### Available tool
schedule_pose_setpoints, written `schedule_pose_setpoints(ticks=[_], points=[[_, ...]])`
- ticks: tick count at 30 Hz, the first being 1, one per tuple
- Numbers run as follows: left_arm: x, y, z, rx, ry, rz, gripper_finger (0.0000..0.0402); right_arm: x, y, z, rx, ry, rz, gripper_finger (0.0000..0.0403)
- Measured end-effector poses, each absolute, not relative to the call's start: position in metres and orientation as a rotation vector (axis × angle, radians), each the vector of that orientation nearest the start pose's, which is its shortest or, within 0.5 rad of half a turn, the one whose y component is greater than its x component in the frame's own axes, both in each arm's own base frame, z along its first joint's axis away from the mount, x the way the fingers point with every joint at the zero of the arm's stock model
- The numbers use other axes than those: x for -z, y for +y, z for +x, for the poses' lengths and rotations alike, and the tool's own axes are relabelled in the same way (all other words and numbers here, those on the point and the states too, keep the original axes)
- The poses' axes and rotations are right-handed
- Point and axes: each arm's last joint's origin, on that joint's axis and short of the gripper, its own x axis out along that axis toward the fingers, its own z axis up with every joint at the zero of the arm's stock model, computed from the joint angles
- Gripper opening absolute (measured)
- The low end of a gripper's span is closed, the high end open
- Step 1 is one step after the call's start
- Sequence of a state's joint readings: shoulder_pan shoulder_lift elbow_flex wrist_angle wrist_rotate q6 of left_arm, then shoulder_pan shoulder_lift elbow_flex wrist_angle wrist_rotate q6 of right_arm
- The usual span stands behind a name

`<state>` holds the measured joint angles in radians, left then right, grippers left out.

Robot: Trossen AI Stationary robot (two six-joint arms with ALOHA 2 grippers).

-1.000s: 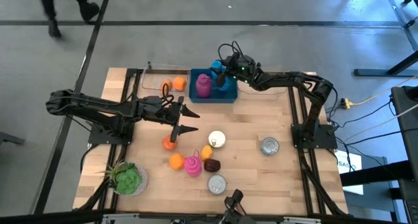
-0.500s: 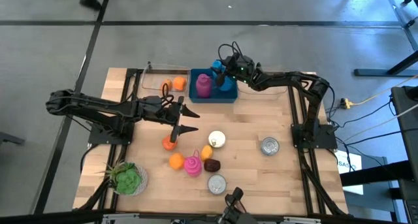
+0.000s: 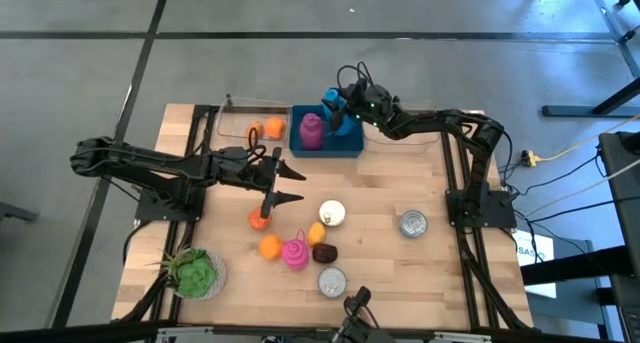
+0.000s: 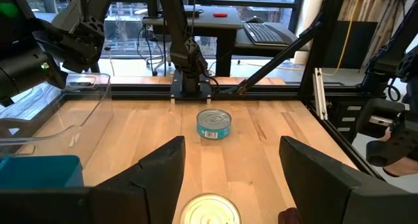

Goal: Pick & Place Food Item
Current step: Put the blue water bottle into the blue bin

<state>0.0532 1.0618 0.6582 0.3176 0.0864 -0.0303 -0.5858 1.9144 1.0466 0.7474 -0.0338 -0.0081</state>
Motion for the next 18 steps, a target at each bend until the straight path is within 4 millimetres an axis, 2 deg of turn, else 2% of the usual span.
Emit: schedule_pose_setpoints(ticks=[5,10,14,18], points=[[-0.2847,0.0101,0.2363,0.032,0.086,-0.036,0.024,-0.1947,-0.2257,0.3415,0.564,0.094,0.025,0.0232],[-0.2847,0.0101,0.2363,0.032,0.086,-0.036,0.024,-0.1972,-0.2263,0.3414,0.578,0.07,0.013,0.0216],[-0.2847,0.0101,0.2363,0.032,0.086,-0.036,0.024,-0.1986,-0.2263,0.3416,0.58,0.051,0.013,0.022],[-0.2847,0.0101,0.2363,0.032,0.086,-0.036,0.024,-0.19,-0.2282,0.344,0.597,0.039,0.028,0.0231]])
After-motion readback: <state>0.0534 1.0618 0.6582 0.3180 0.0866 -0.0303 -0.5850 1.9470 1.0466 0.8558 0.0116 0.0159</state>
